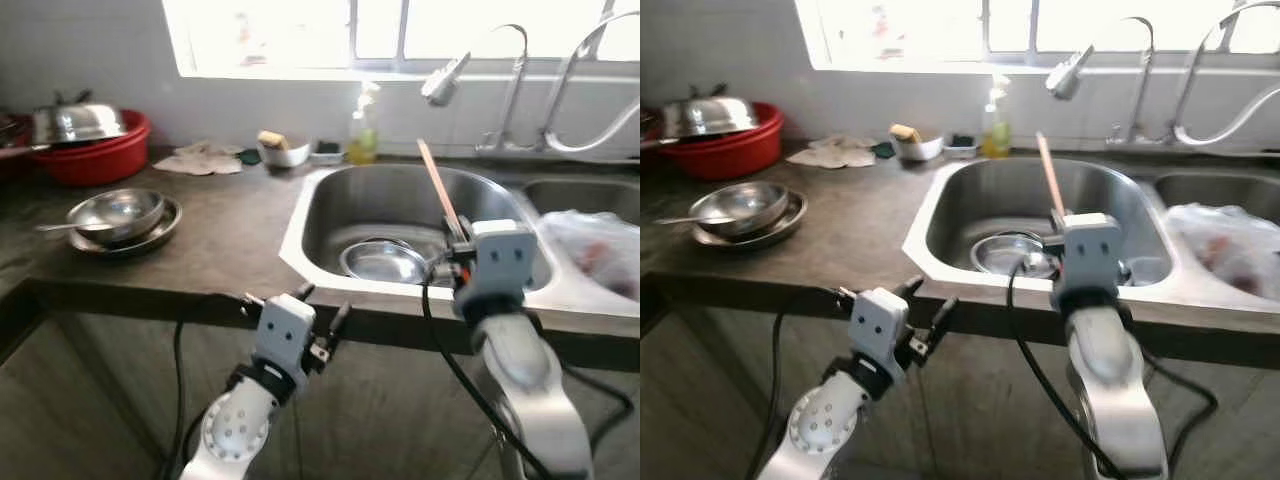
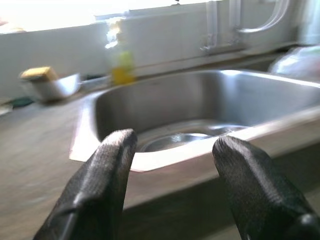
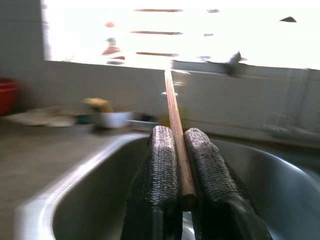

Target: Kitchen organization

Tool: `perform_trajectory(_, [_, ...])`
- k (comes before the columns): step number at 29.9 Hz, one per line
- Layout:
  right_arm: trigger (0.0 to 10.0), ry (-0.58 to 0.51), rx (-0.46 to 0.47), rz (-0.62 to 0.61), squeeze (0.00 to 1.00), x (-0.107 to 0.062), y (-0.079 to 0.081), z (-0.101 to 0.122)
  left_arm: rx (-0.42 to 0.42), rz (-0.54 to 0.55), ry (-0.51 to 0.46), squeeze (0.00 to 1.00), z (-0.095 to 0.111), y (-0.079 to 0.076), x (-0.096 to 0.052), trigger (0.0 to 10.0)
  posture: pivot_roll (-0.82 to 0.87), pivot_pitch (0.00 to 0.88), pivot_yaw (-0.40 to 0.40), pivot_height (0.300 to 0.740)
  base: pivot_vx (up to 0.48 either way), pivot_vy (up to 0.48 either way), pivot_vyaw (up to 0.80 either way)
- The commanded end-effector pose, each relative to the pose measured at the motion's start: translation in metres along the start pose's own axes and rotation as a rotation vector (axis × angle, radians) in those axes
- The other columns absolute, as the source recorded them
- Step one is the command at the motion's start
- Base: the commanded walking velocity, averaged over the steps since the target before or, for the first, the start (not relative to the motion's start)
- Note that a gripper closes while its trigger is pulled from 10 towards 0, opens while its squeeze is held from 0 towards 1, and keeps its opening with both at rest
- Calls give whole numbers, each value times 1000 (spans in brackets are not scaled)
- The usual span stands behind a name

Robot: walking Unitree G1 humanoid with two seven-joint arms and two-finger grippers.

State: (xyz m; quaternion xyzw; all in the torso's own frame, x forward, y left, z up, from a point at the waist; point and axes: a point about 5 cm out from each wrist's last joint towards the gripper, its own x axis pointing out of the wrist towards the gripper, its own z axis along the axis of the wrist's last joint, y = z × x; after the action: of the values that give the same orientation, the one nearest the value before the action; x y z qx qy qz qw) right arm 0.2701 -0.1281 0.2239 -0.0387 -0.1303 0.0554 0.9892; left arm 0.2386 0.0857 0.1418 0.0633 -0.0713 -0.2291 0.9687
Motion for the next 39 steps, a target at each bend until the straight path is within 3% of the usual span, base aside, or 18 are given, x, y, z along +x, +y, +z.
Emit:
perform_trajectory(1, [10000, 29, -17, -25, 0, 1, -11, -4, 3, -20, -15, 0, 3, -7, 4, 10000, 63, 0, -27, 740, 420, 0, 0])
perform_trajectory(6, [10000, 47, -46, 8, 0, 8, -15, -4, -9, -16, -5, 0, 2, -7, 4, 10000, 65, 0, -34, 740, 438, 0, 0])
perform_trajectory(13, [10000, 112, -125, 76, 0, 26, -22, -7, -19, 22, 13, 0, -2, -3, 4, 10000, 68, 0, -39, 740, 0, 0, 0])
perform_trajectory(19, [10000, 293, -195, 126, 0, 49, -37, -24, -20, 12, 12, 0, -1, -6, 3, 10000, 70, 0, -49, 740, 0, 0, 0])
perform_trajectory(22, [10000, 322, -206, 127, 0, 52, -40, -28, -20, 11, 11, 0, -1, -7, 3, 10000, 73, 0, -51, 740, 0, 0, 0])
perform_trajectory(25, [10000, 404, -234, 143, 0, 66, -49, -34, -21, 11, 12, 0, -1, -8, 2, 10000, 76, 0, -53, 740, 0, 0, 0])
perform_trajectory(32, [10000, 547, -268, 237, 0, 77, -51, -57, -26, 10, 14, 0, 0, -10, -2, 10000, 90, 10, -65, 740, 0, 0, 0])
perform_trajectory(39, [10000, 622, -293, 278, 0, 83, -51, -67, -32, 14, 18, 0, 0, -12, -4, 10000, 102, 29, -74, 740, 0, 0, 0])
